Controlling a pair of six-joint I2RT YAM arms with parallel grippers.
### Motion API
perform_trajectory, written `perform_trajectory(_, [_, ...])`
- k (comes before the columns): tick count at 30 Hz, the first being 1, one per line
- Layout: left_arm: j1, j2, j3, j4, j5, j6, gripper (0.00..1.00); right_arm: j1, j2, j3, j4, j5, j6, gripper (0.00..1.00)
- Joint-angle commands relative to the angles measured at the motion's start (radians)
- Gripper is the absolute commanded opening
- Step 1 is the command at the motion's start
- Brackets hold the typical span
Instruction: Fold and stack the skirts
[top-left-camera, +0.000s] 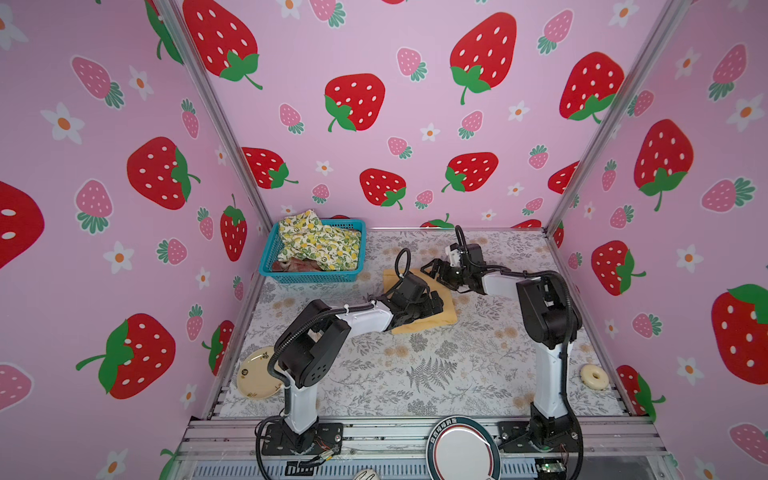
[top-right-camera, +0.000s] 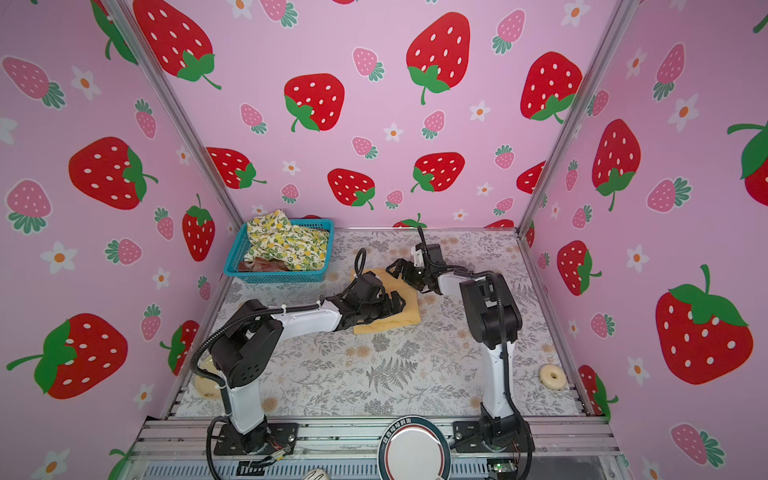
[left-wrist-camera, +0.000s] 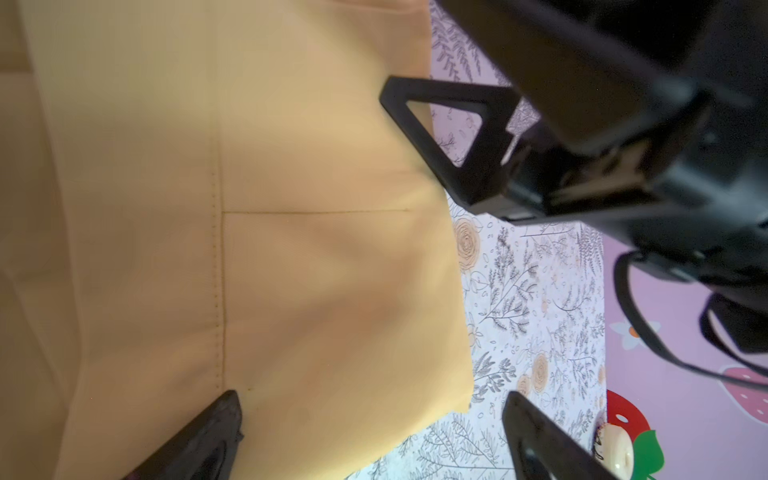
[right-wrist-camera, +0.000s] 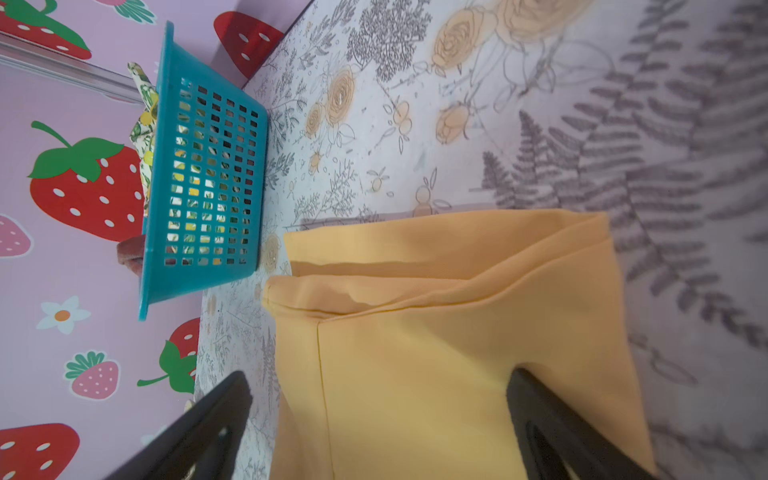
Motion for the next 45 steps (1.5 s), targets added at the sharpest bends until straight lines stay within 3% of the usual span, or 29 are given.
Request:
perform_trajectory(1, [0.009,-0.002,-0.038,-0.021,-0.041,-0.02,0.99,-0.002,-0.063,-0.169,0.088,0.032,0.088,1.0])
perform_trajectory(9, [0.054,0.031,-0.055,-0.004,-0.037,-0.027,0.99,0.01,-0.254,-0.55,0.379,0.075,0.228,1.0])
perform_trajectory(17, [0.113,0.067,-0.024,-0.014,-0.001,-0.002,1.0,0.057,-0.341,-0.742,0.515,0.122,0.292,1.0])
perform_trajectory(27, [0.147,0.154,0.187,-0.121,0.095,0.104,1.0,0.279,-0.472,-0.854,0.53,0.288,0.331,1.0])
perform_trajectory(31, [0.148,0.099,0.215,-0.155,0.126,0.123,1.0,0.283,-0.617,-0.841,0.421,0.343,0.248,1.0])
perform_trajectory(35, [0.148,-0.015,0.17,-0.154,0.16,0.12,1.0,0.282,-0.784,-0.717,0.125,0.444,0.065,1.0])
perform_trajectory(38, [0.148,-0.096,0.11,-0.142,0.18,0.112,0.99,0.265,-0.868,-0.665,0.021,0.501,-0.028,1.0])
perform_trajectory(45, [0.148,-0.17,-0.055,-0.054,0.228,0.082,0.99,0.191,-0.835,-0.542,-0.153,0.543,-0.205,1.0])
